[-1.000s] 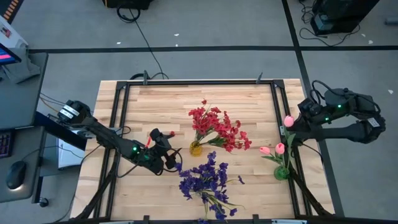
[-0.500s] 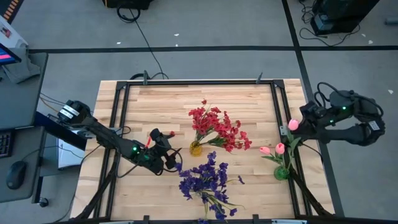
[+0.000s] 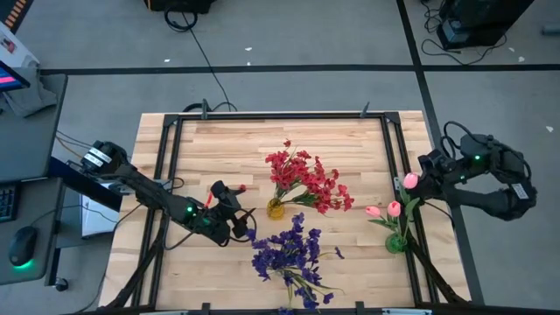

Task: Sort flowers into vase by color
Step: Put the pink tulip into the green vase

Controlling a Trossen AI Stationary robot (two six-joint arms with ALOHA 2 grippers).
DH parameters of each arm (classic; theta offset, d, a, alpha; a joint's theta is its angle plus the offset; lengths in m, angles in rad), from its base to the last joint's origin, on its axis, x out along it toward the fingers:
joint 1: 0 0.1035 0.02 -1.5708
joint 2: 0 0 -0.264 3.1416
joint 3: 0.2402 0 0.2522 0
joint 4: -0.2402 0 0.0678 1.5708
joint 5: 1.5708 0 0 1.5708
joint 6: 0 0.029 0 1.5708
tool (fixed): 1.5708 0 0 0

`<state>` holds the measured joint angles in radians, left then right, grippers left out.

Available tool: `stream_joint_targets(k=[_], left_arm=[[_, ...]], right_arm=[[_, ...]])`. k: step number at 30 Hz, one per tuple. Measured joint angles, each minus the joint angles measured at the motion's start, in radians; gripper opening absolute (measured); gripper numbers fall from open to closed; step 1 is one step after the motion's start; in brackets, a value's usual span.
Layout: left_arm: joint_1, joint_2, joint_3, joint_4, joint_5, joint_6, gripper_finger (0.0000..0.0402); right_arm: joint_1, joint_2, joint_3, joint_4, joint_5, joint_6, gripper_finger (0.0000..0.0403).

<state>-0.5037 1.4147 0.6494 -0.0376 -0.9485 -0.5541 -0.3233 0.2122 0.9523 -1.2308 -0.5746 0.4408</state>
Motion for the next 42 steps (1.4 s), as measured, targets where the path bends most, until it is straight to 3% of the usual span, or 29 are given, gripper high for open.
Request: stream_joint_targets(k=[16, 22, 29, 36, 42], left_arm=[[0.000, 0.000, 0.000, -0.028, 0.000, 0.000, 0.0335], [0.000, 0.000, 0.000, -0.026, 0.000, 0.000, 0.0335], [0.000, 0.000, 0.000, -0.010, 0.000, 0.000, 0.0335], [0.000, 0.000, 0.000, -0.008, 0.023, 0.000, 0.0335], [0.000, 0.000, 0.000, -0.023, 0.027, 0.002, 0.0335]], right_arm=[[-0.177, -0.083, -0.008, -0.130, -0.152, -0.151, 0.0005], [-0.235, -0.083, -0.031, -0.261, -0.195, -0.257, 0.0005], [-0.293, -0.083, -0.033, -0.229, -0.241, -0.283, 0.0009], [-0.335, -0.083, -0.029, -0.224, -0.359, -0.288, 0.0010], [-0.360, -0.083, -0.003, -0.233, -0.354, -0.312, 0.0034]])
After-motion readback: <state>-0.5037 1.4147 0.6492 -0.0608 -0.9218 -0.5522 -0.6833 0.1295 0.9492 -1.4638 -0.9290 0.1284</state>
